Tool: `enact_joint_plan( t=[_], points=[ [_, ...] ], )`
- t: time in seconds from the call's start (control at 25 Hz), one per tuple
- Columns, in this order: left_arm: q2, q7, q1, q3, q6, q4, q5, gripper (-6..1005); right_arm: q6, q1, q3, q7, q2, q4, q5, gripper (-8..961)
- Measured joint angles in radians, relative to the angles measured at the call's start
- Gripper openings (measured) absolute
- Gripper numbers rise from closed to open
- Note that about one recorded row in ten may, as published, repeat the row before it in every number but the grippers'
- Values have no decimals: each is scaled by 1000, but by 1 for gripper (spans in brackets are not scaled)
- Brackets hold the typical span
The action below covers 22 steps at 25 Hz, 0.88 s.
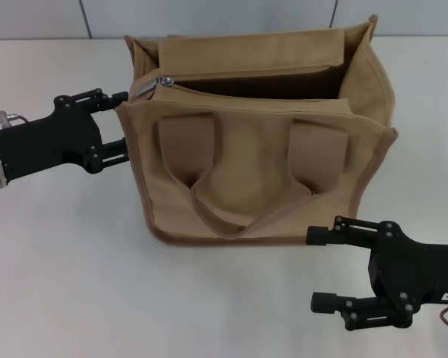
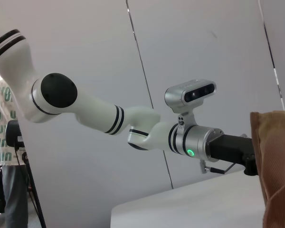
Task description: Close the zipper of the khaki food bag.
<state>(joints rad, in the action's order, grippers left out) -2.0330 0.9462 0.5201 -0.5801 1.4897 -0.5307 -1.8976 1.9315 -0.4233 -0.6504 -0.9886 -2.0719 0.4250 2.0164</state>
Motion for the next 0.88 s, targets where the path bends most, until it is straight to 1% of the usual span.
enact_joint_plan(
  t=[0.12, 0.32, 0.44, 0.68, 0.88],
  points=[
    [1, 5, 7, -2, 0, 0, 3, 684, 0, 0, 0, 4, 2, -8, 0, 831],
    [5, 13, 12, 1, 4, 3, 4, 654, 0, 0, 0, 5, 3, -8, -1, 831],
    [3, 14, 8, 9, 4, 1, 6, 435, 1, 0, 0, 5, 3, -9, -2, 831],
    [5, 15, 1, 42, 33, 1, 9, 179, 3, 0, 0, 6, 3, -9, -3, 830],
    [14, 15, -1, 90, 115, 0, 9, 16, 3, 0, 0, 6, 4, -9, -4, 830]
  ],
)
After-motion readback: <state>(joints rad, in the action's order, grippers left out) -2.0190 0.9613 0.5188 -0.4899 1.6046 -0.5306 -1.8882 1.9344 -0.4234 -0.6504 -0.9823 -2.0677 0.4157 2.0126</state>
